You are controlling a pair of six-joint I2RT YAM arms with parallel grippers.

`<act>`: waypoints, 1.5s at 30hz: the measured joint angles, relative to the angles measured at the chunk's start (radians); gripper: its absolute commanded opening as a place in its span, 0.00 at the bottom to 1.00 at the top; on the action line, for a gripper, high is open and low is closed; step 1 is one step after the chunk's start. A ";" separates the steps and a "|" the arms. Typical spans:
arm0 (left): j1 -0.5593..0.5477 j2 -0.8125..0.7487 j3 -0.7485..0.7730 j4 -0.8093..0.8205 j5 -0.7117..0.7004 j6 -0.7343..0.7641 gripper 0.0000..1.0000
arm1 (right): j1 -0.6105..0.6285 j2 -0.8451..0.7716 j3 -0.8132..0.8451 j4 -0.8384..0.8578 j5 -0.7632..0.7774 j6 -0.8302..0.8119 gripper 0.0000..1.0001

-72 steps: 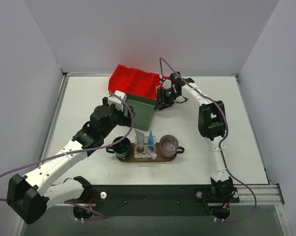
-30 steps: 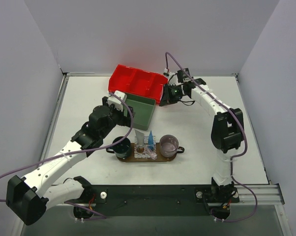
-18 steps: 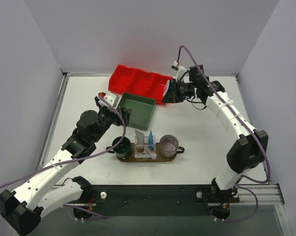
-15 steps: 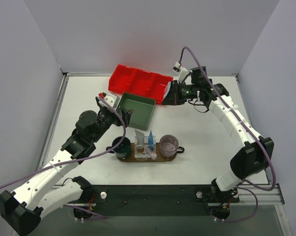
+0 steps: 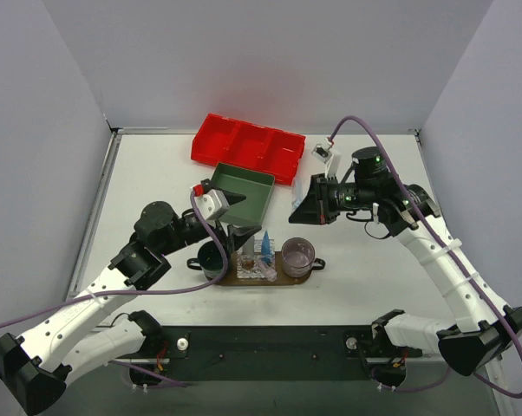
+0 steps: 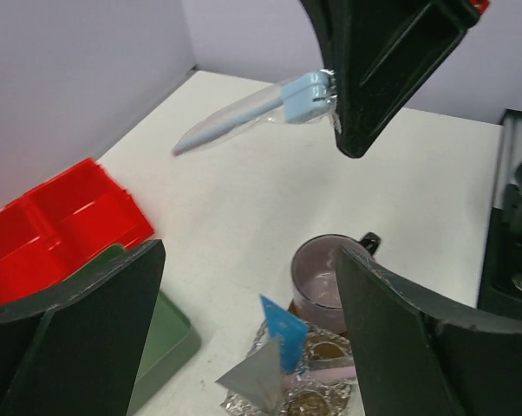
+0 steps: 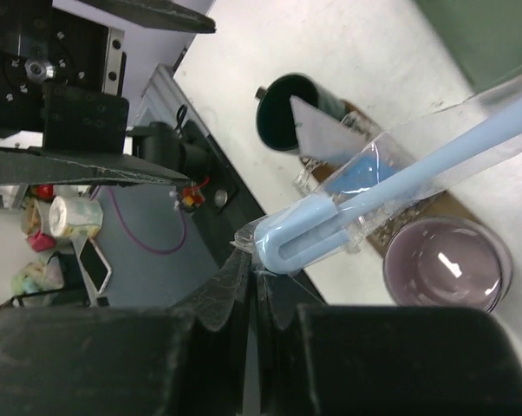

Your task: Prepare toiletry sets of a toothbrush and toothpaste on the tray

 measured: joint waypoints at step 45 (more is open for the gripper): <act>-0.250 0.139 -0.007 0.002 0.425 0.028 0.00 | 0.356 -0.099 0.007 -0.238 -0.167 0.156 0.38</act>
